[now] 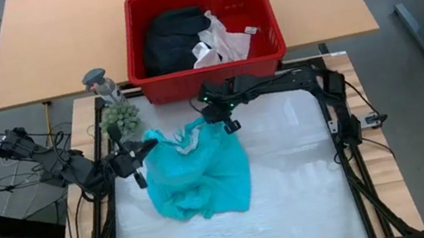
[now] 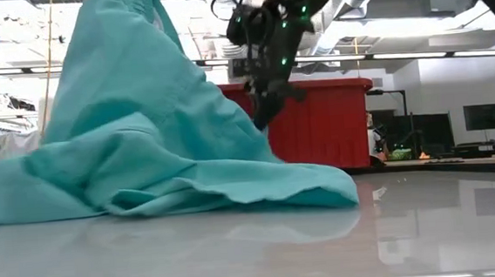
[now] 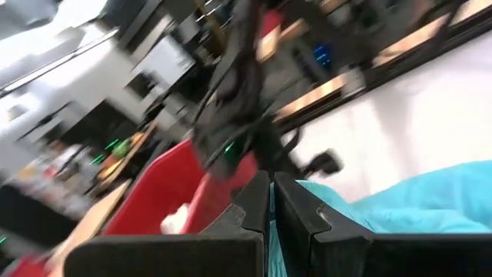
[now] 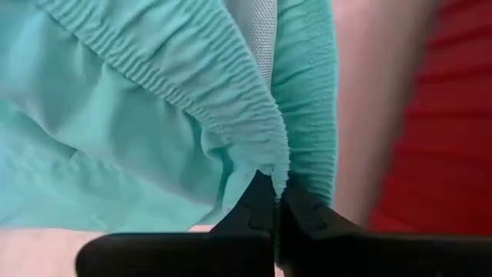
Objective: Fold Laundry from Bin
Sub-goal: Fold the blue shorts
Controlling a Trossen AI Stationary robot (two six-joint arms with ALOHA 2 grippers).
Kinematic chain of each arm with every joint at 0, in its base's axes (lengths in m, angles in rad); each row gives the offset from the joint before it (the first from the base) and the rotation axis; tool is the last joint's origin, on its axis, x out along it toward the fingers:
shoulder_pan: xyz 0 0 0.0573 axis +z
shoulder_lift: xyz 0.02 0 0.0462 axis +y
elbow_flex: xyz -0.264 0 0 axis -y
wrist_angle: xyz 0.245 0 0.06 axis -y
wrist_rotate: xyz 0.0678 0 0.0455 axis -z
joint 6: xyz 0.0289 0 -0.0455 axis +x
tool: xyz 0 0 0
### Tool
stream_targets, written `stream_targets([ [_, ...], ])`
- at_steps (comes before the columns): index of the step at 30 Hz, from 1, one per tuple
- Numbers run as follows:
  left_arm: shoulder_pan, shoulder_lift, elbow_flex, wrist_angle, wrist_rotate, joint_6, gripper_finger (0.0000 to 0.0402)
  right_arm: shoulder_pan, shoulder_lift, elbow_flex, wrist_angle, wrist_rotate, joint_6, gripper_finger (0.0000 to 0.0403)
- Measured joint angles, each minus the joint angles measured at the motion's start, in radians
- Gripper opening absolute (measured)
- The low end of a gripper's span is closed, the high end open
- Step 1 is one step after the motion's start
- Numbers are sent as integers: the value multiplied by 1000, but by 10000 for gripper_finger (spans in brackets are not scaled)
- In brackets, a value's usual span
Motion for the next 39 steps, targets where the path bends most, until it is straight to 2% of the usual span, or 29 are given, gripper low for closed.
stream_targets([
  [6,17,-1,0,9,-139,22,0,29,-144,0,-27,183,68,21],
  [9,45,-1,0,8,-153,22,0,50,-219,0,-44,260,113,21],
  [15,106,-1,0,35,-199,75,0,107,-367,0,-92,485,214,21],
  [20,146,-1,0,187,-285,226,0,118,-446,0,-137,616,315,21],
  [24,180,-2,0,344,-342,398,0,118,-479,0,-181,818,380,21],
  [27,207,-1,0,436,-342,495,0,118,-497,0,-201,942,384,21],
  [32,261,-1,0,504,-317,634,0,141,-525,0,-193,1087,383,21],
  [39,379,0,0,653,-106,830,0,182,-559,0,-169,1215,374,21],
])
